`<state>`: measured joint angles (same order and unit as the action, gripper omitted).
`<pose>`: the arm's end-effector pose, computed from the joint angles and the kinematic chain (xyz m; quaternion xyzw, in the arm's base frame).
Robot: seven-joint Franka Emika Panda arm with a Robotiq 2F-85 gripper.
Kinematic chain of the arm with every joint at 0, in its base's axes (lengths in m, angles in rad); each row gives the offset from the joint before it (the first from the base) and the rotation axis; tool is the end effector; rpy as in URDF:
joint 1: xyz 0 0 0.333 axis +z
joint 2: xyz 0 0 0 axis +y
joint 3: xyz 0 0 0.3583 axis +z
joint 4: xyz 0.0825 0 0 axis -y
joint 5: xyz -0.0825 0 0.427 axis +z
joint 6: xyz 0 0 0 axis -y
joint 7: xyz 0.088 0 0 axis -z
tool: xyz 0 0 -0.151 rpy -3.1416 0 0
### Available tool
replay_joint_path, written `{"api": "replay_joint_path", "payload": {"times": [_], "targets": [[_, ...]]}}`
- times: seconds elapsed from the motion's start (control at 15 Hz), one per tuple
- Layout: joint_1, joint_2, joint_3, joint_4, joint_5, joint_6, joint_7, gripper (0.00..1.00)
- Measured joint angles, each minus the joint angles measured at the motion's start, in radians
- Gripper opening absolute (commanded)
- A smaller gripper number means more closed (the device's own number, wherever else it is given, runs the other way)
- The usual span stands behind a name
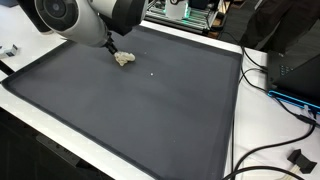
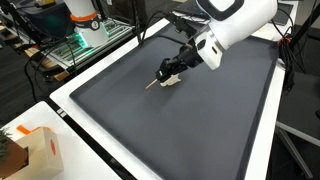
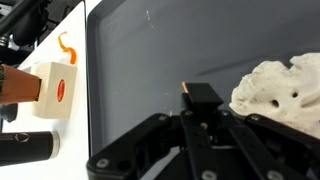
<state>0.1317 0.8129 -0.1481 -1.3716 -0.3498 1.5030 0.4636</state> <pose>0.6948 -0.0493 0.1864 0.9033 -0.1697 -0.2656 0.2909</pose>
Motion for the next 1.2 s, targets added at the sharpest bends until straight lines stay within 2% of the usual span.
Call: {"api": "replay_joint_path", "payload": {"times": [0.53,1.2], "targets": [[-0.009,-0.049,0.007,0.01,0.0,0.014,-0.151,0.03],[-0.048,-0.176,0.051,-0.01,0.013,0.124,-0.328,0.03]]}}
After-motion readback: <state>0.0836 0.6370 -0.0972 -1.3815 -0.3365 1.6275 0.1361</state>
